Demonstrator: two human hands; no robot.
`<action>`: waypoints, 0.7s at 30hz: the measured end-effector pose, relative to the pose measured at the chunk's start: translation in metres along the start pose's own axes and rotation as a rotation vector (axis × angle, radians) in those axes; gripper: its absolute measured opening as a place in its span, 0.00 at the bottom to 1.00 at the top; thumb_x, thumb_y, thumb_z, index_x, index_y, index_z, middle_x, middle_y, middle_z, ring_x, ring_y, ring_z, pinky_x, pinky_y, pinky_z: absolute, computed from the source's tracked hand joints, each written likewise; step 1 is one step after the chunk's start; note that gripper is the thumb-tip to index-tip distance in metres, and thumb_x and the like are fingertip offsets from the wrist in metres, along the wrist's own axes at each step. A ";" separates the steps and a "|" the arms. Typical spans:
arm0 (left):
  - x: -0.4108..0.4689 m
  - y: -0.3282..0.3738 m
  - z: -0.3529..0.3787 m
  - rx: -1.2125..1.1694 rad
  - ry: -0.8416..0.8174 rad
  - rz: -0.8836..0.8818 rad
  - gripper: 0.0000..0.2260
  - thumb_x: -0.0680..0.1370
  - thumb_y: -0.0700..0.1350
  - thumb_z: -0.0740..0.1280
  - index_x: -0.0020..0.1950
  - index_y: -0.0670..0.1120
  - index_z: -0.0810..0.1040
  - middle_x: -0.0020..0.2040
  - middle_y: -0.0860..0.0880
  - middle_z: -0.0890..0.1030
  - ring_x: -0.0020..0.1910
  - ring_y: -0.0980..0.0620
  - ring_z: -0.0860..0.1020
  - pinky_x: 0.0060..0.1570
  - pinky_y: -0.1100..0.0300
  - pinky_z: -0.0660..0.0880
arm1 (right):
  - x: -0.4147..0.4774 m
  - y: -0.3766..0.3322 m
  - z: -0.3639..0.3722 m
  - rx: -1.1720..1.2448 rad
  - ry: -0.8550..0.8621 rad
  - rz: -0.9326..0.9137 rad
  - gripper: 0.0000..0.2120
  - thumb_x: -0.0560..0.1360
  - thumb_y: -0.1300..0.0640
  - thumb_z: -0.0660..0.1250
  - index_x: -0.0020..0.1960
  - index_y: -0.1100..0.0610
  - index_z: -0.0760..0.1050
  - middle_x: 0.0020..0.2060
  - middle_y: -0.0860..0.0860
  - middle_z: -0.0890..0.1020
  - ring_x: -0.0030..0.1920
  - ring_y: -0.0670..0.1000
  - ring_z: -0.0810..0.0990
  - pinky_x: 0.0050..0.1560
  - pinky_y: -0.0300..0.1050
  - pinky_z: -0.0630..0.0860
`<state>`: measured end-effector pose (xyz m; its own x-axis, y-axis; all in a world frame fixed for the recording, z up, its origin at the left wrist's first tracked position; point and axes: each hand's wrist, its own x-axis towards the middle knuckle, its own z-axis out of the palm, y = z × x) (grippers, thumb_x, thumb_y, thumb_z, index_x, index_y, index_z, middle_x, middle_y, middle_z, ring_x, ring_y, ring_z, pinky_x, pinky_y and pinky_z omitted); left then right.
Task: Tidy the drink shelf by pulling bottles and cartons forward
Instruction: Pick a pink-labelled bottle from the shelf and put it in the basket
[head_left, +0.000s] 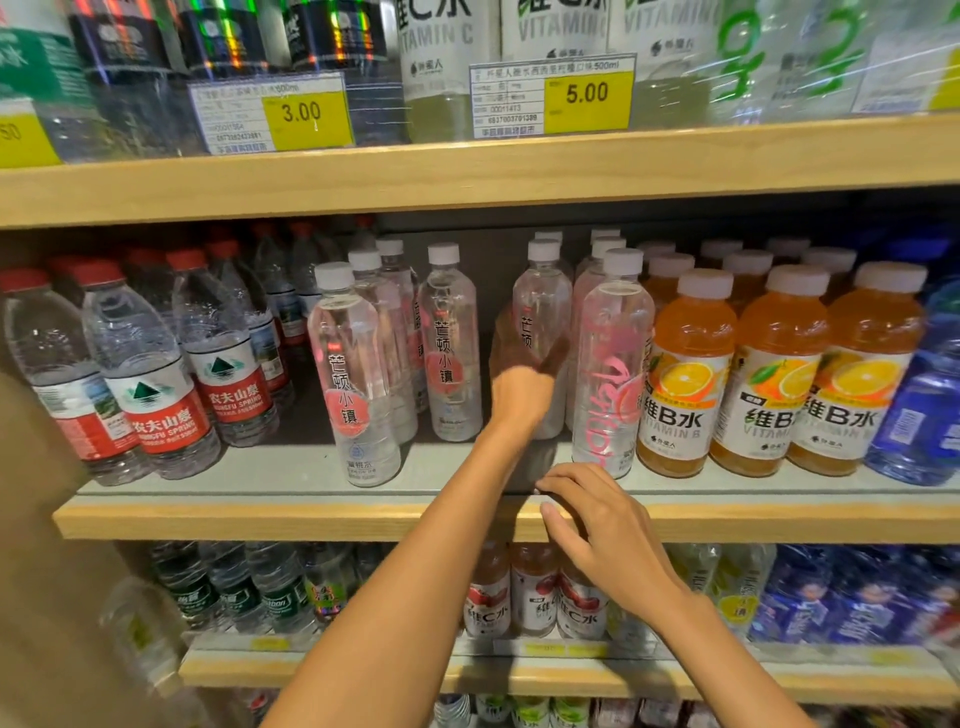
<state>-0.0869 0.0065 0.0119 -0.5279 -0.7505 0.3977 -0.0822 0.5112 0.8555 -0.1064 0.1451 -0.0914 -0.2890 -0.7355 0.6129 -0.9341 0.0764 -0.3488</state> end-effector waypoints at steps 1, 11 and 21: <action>0.004 -0.002 0.003 0.012 -0.016 -0.020 0.35 0.76 0.49 0.70 0.77 0.40 0.55 0.74 0.40 0.65 0.71 0.43 0.65 0.68 0.56 0.62 | 0.000 0.000 0.000 0.003 -0.004 0.002 0.11 0.77 0.54 0.65 0.56 0.57 0.79 0.52 0.49 0.80 0.54 0.49 0.78 0.50 0.43 0.76; -0.003 -0.009 0.003 0.009 -0.081 -0.131 0.29 0.80 0.48 0.65 0.75 0.37 0.59 0.72 0.38 0.67 0.70 0.41 0.67 0.66 0.52 0.65 | 0.001 -0.003 0.001 -0.019 0.005 0.011 0.16 0.76 0.49 0.59 0.55 0.56 0.80 0.51 0.48 0.80 0.52 0.48 0.77 0.47 0.40 0.74; -0.052 -0.005 -0.034 -0.079 0.035 0.121 0.15 0.78 0.50 0.67 0.52 0.44 0.64 0.48 0.49 0.70 0.44 0.56 0.71 0.43 0.67 0.70 | 0.000 -0.010 -0.002 0.253 0.144 0.182 0.10 0.75 0.58 0.68 0.56 0.53 0.76 0.50 0.46 0.79 0.52 0.44 0.76 0.53 0.39 0.73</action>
<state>-0.0301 0.0289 -0.0015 -0.5001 -0.7002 0.5095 0.0477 0.5652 0.8236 -0.0977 0.1456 -0.0861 -0.4894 -0.6212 0.6120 -0.7882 0.0149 -0.6152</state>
